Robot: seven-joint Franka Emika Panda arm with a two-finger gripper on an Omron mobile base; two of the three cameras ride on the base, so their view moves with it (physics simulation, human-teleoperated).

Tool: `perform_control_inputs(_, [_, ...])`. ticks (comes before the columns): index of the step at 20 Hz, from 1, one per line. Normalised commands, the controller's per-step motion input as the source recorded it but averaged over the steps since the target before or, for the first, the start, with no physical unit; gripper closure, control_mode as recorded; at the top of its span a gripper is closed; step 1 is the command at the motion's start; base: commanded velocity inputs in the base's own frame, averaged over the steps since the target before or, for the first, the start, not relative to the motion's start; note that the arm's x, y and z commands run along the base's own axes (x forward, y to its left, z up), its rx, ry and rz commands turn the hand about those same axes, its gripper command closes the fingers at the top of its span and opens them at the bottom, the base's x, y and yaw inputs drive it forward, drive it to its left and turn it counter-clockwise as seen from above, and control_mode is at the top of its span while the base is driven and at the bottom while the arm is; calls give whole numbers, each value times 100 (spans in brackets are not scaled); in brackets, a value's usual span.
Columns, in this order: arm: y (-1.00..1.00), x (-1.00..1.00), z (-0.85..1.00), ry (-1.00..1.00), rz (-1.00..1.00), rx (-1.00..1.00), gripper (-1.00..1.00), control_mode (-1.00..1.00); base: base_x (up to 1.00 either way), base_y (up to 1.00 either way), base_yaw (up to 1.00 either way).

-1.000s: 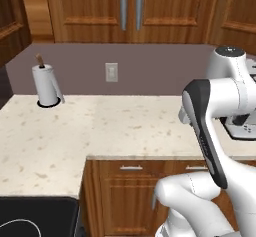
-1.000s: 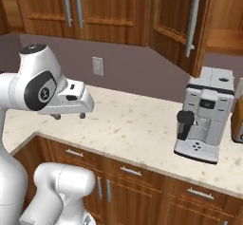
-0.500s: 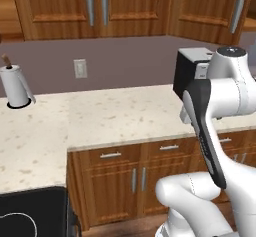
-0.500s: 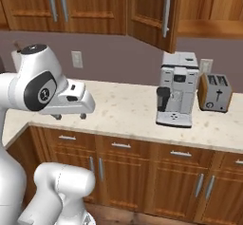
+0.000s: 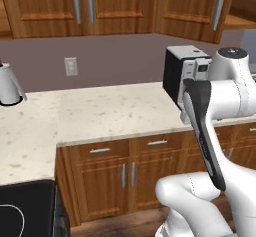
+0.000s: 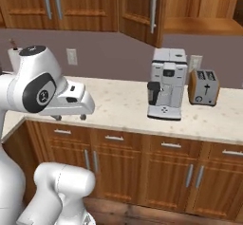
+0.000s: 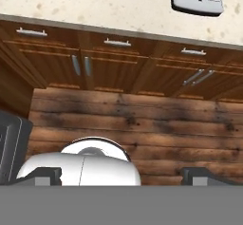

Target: Close all open cabinet doors.

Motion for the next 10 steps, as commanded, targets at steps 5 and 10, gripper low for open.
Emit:
perform_control_inputs(5, [0,0,0,0,0,0,-100,100,-6,-56,0])
perform_control_inputs(10, [0,0,0,0,0,0,-100,100,8,-61,-1])
